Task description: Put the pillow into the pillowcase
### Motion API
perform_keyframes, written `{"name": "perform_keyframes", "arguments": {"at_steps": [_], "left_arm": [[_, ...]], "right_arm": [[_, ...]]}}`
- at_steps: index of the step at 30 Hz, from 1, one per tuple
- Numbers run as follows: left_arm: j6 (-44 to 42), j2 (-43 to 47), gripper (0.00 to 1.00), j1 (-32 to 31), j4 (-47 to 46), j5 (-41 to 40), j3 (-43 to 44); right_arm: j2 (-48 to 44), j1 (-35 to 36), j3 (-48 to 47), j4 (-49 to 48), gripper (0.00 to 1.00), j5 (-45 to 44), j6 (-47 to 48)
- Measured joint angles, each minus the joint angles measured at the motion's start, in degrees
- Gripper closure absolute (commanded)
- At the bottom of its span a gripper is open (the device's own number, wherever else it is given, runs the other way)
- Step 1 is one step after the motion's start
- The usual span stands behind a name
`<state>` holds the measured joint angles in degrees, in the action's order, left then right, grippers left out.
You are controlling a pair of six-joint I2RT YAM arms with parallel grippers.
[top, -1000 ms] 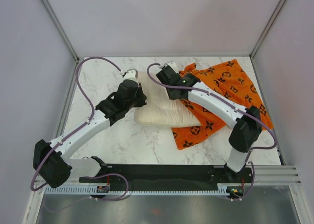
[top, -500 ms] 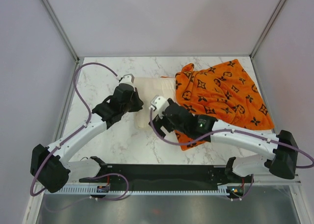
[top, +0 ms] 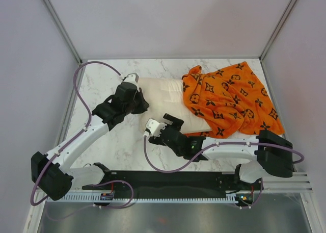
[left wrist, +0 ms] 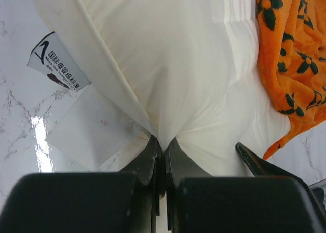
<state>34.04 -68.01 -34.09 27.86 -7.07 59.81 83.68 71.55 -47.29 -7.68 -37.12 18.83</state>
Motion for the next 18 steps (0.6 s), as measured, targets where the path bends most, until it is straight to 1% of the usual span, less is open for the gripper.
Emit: {"name": "perform_keyframes", "arguments": {"at_steps": [1,2,3,4,5,6,7,8,9,13,15,18], "left_arm": [[0.00,-0.15,0.98,0.04,0.04,0.22,0.39],[0.00,-0.31,0.98,0.15,0.04,0.39,0.70],[0.00,-0.55,0.98,0.26,0.17,0.81,1.11],[-0.02,-0.74,0.95,0.33,0.37,1.18,1.49],[-0.02,-0.83,0.84,0.42,0.48,1.44,1.70],[-0.09,-0.83,0.74,0.44,0.79,1.66,1.77],[-0.15,-0.83,0.53,0.50,1.25,1.92,1.86],[-0.59,-0.76,0.13,0.59,1.64,1.92,1.99],[-0.79,-0.63,0.01,0.72,1.70,1.75,2.05],[-0.87,2.58,0.00,3.65,1.33,2.86,2.05],[-0.87,4.94,0.00,6.21,0.76,4.00,1.90],[-0.76,9.62,0.00,11.89,-1.29,6.03,-0.28]], "right_arm": [[1.57,0.28,0.00,-1.97,0.02,-1.62,1.22],[3.28,0.61,0.00,-4.02,0.07,-3.82,2.75],[4.70,0.85,0.00,-5.95,0.17,-5.77,4.04],[6.43,1.22,0.00,-8.35,0.38,-8.00,5.60],[7.91,1.53,0.04,-10.45,0.91,-9.84,6.93],[8.55,1.60,0.20,-12.02,1.00,-10.91,7.56],[8.63,1.60,0.66,-13.64,1.00,-12.11,7.80],[8.00,1.36,1.33,-15.02,1.00,-12.83,7.32],[7.08,1.11,1.97,-15.58,1.00,-12.72,6.99],[-1.36,-1.46,4.28,-14.45,1.00,-9.29,1.88],[-5.88,-3.04,4.72,-13.31,1.00,-7.91,-1.27],[-11.69,-5.16,5.27,-12.85,1.00,-7.78,-5.77]]}}
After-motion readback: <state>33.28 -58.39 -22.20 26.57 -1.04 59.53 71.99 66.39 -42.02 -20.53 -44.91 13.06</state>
